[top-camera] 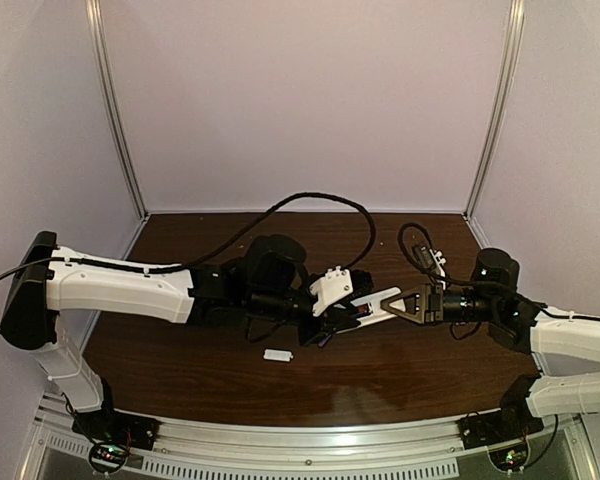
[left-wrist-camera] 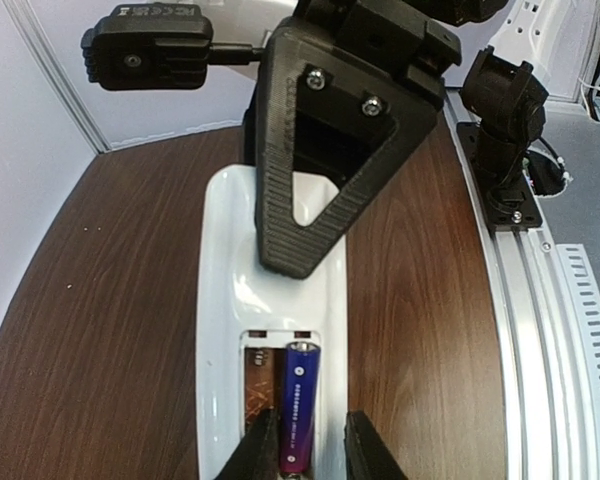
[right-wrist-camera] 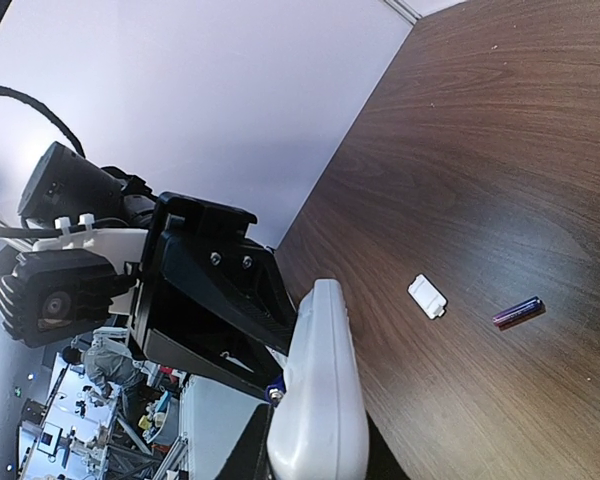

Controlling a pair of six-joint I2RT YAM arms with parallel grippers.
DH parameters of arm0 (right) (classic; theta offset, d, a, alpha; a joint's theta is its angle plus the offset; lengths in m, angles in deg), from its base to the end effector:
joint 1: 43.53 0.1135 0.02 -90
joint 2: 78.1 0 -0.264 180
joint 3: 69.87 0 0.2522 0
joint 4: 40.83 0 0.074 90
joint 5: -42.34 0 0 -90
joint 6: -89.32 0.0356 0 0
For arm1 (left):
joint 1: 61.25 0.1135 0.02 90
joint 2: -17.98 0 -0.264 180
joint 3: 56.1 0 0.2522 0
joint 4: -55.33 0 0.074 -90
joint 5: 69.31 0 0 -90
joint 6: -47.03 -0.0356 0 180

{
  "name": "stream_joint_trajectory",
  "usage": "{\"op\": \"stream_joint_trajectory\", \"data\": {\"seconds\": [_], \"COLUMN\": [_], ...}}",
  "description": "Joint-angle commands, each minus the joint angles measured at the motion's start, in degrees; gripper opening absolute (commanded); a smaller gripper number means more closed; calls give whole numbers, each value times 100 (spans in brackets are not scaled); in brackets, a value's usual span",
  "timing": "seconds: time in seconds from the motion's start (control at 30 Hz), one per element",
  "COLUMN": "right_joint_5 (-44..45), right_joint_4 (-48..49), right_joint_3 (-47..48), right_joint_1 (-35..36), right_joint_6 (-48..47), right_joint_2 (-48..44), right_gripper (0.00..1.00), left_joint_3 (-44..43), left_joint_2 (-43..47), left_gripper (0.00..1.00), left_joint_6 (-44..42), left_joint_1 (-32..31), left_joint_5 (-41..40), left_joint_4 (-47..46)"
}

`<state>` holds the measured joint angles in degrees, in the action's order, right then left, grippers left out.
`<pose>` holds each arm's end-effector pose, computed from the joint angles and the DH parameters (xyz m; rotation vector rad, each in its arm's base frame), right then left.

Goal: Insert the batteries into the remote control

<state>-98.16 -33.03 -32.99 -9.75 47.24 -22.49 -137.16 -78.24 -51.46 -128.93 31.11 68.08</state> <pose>0.1548 0.1366 0.2320 -0.5077 2.0067 1.7295 0.1415 -0.3617 0.2590 1.4193 1.6197 -0.8097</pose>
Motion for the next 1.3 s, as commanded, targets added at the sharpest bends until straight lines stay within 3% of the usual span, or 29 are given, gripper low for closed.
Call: {"op": "stream_joint_trajectory", "data": {"seconds": [0.0, 0.23, 0.53, 0.97, 1.27], "right_joint_5": [-47, -39, 17, 75, 83], "right_joint_4": [377, 290, 295, 459, 516], "right_joint_3": [250, 187, 117, 22, 52], "right_joint_1": [32, 37, 41, 101, 111], "right_joint_6": [-124, -169, -176, -28, 2], "right_joint_2": [-42, 64, 162, 248, 307], "right_gripper": [0, 0, 0, 0, 0], "left_joint_3": [-107, -172, -160, 69, -19], "left_joint_2": [-96, 25, 156, 306, 159], "left_gripper": [27, 34, 35, 22, 20], "left_joint_6": [63, 45, 49, -146, -162], "left_joint_1": [-6, -7, -4, -8, -8], "left_joint_5": [-101, -121, -237, -90, 164], "left_joint_4": [426, 259, -205, -780, -651]}}
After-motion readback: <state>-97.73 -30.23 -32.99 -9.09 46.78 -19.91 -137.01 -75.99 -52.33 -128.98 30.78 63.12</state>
